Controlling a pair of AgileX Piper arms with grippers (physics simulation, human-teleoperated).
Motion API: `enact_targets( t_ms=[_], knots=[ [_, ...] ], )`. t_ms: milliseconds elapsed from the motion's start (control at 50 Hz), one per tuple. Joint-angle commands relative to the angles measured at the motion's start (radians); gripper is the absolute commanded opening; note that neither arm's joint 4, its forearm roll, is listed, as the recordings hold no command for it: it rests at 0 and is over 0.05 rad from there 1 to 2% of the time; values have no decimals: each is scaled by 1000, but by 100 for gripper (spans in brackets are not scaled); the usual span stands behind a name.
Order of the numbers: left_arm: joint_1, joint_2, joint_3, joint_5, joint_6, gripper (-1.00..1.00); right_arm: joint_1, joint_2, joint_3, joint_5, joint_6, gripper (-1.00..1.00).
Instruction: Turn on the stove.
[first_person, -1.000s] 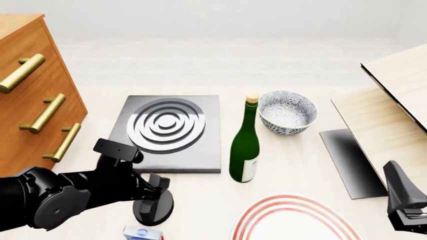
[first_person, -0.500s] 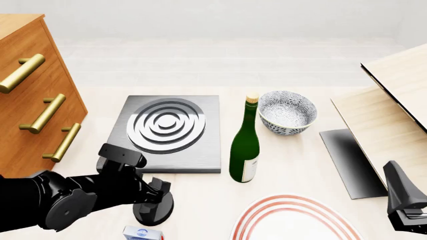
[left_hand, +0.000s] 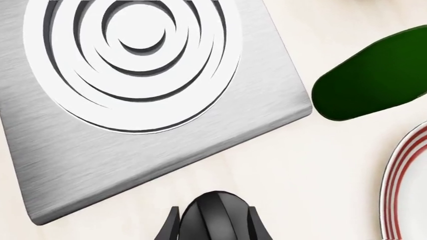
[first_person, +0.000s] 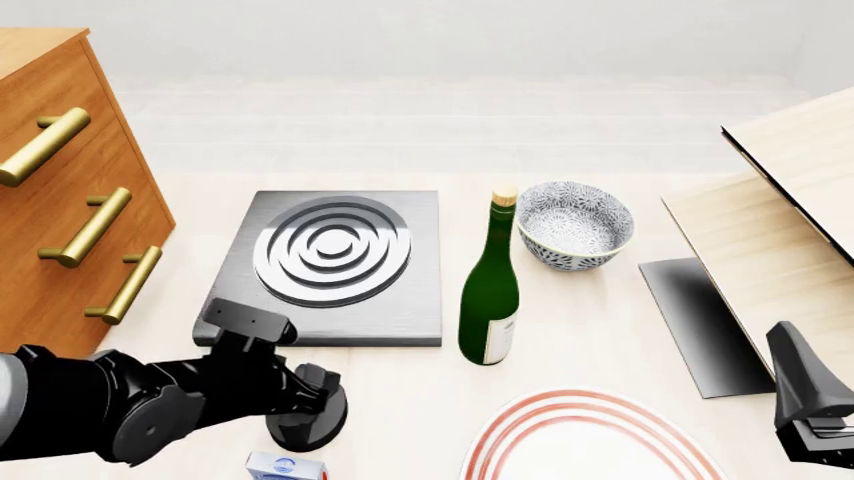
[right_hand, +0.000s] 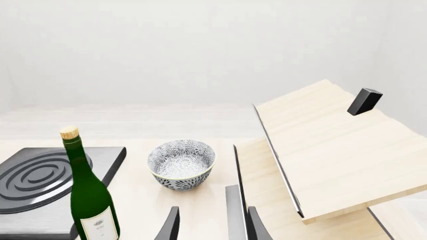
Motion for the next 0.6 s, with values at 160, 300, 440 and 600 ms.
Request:
enact_targets(
  t_ms=[160, 300, 440, 600],
  knots=[
    [14, 95, 16, -86, -3, 100, 0, 0, 0, 0, 0, 100],
    [46, 73, 20, -72, 16, 100, 0, 0, 0, 0, 0, 100],
    [94, 51, 17, -55, 44, 100, 0, 0, 0, 0, 0, 100],
    [141, 23, 16, -34, 77, 100, 0, 0, 0, 0, 0, 100]
  ],
)
